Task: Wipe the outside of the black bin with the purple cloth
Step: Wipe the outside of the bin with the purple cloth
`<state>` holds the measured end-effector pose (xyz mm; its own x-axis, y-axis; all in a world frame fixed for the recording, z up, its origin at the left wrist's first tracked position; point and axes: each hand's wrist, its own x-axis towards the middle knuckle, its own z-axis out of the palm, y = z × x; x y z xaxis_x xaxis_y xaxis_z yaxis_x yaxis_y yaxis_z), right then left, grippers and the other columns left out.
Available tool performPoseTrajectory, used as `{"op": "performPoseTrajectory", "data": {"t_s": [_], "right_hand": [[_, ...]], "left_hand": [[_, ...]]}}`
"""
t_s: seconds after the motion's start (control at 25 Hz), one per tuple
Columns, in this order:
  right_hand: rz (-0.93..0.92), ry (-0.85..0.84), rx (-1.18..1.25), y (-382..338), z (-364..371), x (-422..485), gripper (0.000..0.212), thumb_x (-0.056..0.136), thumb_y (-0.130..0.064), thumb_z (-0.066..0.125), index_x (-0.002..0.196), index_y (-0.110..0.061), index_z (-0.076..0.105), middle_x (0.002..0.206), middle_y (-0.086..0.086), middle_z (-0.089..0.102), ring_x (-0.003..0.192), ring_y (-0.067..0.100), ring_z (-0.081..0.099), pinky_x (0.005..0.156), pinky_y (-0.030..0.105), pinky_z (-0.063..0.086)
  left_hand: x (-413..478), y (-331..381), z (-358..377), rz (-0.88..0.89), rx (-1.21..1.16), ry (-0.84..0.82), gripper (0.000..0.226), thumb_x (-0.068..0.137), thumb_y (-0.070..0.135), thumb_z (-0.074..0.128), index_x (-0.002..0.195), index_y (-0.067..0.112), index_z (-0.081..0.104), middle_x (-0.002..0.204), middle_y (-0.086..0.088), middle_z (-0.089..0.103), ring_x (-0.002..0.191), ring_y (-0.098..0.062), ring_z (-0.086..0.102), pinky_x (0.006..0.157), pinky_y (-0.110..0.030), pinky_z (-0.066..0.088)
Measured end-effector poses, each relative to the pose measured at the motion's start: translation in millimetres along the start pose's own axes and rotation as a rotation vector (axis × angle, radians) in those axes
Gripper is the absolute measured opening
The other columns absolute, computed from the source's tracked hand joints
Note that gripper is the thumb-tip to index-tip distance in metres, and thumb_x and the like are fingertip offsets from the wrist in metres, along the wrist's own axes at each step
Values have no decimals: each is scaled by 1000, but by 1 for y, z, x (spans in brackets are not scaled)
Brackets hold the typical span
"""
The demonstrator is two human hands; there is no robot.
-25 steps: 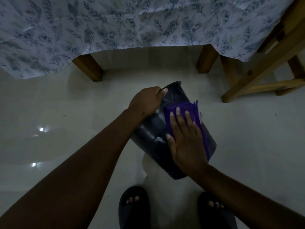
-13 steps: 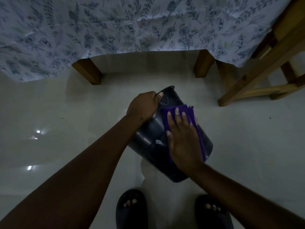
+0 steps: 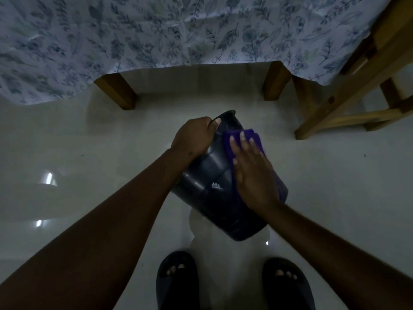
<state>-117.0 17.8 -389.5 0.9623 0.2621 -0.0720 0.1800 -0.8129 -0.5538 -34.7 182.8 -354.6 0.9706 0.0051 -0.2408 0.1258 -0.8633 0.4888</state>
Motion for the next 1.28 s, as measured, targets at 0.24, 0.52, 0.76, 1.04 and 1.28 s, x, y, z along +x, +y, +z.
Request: {"op": "performPoseTrajectory", "data": {"t_s": [0.24, 0.52, 0.76, 1.04, 1.28], "right_hand": [[166, -43, 73, 1, -3, 13, 52, 101, -29, 24, 151, -25, 13, 161, 2, 11, 148, 23, 11, 118, 45, 20], [104, -25, 112, 14, -5, 17, 51, 101, -28, 25, 151, -29, 15, 161, -1, 14, 148, 20, 12, 118, 44, 19], [118, -5, 4, -10, -1, -4, 54, 101, -24, 31, 151, -26, 13, 161, 1, 10, 148, 23, 7, 119, 44, 15], [317, -80, 296, 41, -24, 45, 48, 102, -29, 28, 149, -29, 23, 158, -1, 25, 144, 19, 26, 117, 39, 23], [201, 92, -27, -2, -10, -7, 51, 100, -23, 26, 150, -21, 20, 158, 5, 23, 146, 26, 20, 116, 46, 26]], "left_hand": [[-3, -2, 1, -21, 36, -1, 48, 101, 45, 30, 88, 10, 59, 91, -12, 66, 84, -27, 60, 74, -34, 43], [-1, 6, -4, 2, -4, -11, 44, 101, 43, 32, 80, 12, 53, 80, -6, 57, 76, -22, 53, 69, -29, 36], [-4, 7, -2, -36, 81, -20, 43, 102, 44, 30, 84, 12, 54, 81, -4, 56, 79, -24, 55, 71, -31, 40], [-36, -12, -23, -42, -265, -210, 31, 97, 42, 47, 104, 14, 57, 94, -2, 65, 83, -18, 62, 67, -23, 46], [-24, -9, -12, -24, -155, -70, 30, 97, 44, 43, 84, 18, 51, 74, 4, 57, 66, -13, 54, 57, -24, 39]]}}
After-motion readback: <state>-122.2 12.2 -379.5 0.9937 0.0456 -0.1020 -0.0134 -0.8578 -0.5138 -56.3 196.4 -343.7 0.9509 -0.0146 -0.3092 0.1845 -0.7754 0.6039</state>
